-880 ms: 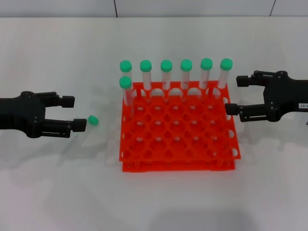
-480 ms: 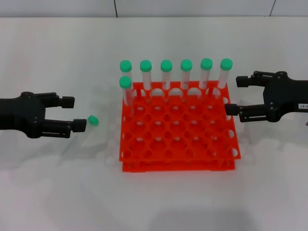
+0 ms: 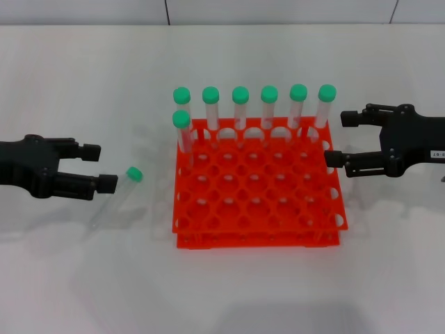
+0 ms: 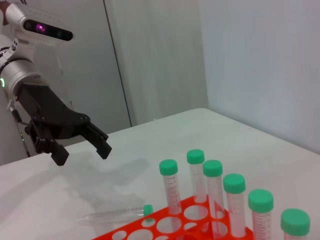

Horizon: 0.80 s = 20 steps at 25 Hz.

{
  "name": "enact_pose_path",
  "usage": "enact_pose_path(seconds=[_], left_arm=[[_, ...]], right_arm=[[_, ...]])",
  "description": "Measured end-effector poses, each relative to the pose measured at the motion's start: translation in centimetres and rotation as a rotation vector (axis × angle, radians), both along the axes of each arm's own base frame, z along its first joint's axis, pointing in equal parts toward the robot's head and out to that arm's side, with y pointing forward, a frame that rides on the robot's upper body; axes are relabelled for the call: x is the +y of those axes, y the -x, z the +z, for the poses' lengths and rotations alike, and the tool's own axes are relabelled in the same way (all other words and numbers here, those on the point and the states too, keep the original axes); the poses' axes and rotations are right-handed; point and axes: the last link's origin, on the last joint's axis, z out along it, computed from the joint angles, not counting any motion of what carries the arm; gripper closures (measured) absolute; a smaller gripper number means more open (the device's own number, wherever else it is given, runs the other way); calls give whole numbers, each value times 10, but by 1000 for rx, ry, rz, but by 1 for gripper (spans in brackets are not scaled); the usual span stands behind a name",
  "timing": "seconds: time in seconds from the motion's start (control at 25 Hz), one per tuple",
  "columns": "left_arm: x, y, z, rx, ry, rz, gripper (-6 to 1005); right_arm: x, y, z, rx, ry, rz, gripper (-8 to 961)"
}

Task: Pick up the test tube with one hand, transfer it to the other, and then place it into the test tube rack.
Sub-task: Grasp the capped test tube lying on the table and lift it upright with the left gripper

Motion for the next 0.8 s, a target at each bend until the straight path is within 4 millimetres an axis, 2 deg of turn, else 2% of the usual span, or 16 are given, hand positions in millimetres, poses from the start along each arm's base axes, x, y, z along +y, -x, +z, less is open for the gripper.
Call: enact_pose_path(seconds=[0.52,0.8], left_arm=[[23,4,13,327,177,176,111],[27,5,8,434,230,200,111]], right_arm=[[0,4,0,28,-1,9,102],[-1,8,-2,37,7,18,104]])
